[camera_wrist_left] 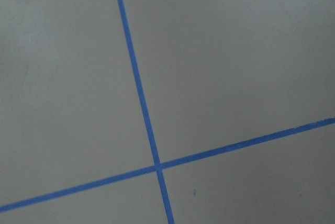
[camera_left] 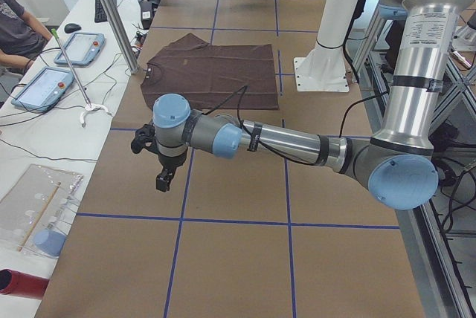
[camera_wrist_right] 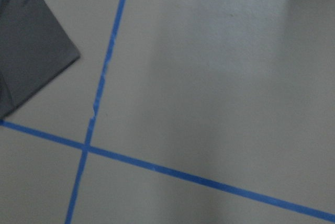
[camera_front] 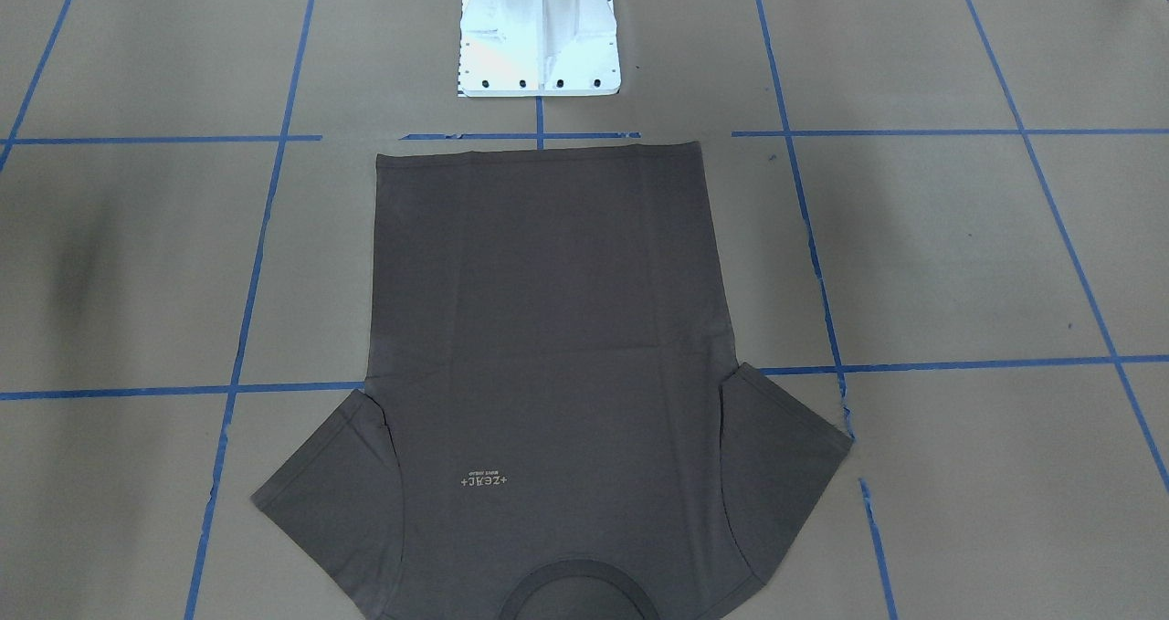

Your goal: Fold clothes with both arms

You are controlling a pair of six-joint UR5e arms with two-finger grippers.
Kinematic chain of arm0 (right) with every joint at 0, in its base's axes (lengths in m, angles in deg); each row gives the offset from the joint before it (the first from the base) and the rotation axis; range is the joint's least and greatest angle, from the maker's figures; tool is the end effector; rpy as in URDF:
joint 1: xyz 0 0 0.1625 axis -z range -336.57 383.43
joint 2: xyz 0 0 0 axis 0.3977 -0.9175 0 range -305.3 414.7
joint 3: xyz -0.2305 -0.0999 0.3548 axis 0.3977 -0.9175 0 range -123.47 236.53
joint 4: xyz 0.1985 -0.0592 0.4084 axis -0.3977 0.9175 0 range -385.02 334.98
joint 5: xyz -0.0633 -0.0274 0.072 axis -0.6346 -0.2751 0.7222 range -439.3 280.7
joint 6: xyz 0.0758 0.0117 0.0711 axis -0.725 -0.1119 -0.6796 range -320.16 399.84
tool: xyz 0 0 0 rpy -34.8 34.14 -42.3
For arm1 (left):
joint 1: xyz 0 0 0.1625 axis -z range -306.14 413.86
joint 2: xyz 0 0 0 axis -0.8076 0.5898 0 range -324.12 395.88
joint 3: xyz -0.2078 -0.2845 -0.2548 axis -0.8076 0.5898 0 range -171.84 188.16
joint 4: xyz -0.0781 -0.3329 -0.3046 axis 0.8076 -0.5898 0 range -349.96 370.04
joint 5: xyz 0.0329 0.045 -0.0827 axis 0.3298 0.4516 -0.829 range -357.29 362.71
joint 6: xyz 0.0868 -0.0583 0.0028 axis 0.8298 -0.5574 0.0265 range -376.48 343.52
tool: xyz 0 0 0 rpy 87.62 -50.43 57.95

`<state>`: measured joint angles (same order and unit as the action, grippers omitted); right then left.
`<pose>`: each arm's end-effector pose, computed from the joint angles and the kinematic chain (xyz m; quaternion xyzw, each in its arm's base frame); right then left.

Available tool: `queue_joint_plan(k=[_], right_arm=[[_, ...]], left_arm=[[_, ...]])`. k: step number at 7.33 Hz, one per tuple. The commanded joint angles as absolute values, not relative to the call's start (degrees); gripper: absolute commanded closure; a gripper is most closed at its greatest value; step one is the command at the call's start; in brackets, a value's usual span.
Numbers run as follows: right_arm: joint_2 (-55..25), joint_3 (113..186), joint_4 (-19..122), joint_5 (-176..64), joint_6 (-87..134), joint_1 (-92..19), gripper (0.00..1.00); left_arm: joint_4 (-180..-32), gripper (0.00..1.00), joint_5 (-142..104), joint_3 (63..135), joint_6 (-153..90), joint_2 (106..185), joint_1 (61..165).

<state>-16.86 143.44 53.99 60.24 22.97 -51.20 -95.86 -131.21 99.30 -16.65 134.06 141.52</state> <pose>-0.1283 -0.6694 0.4754 0.0856 -0.4494 -0.0839 0.8853 -0.0355 -0.6185 0.5476 0.1945 0.3693 0.0988 0.9033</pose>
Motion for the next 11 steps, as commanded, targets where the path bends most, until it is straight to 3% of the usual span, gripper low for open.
queue_joint_plan(k=[1,4,7,11], right_arm=[[-8.2,133.0,43.8,52.7,10.6,-41.6,0.0],[1.4,124.6,41.5,42.9,5.6,-34.8,0.0],[2.6,115.3,25.0,39.0,-1.2,-31.1,0.0],[4.9,110.6,24.0,39.0,-1.4,-31.2,0.07]], left_arm=[[-101.4,0.0,-131.3,97.5,-21.7,135.3,139.6],[-105.5,0.0,-131.3,96.1,-22.0,135.5,139.4],[-106.9,0.0,-131.6,96.7,-24.0,135.9,139.4],[-106.9,0.0,-131.6,97.0,-26.0,136.5,139.4]])
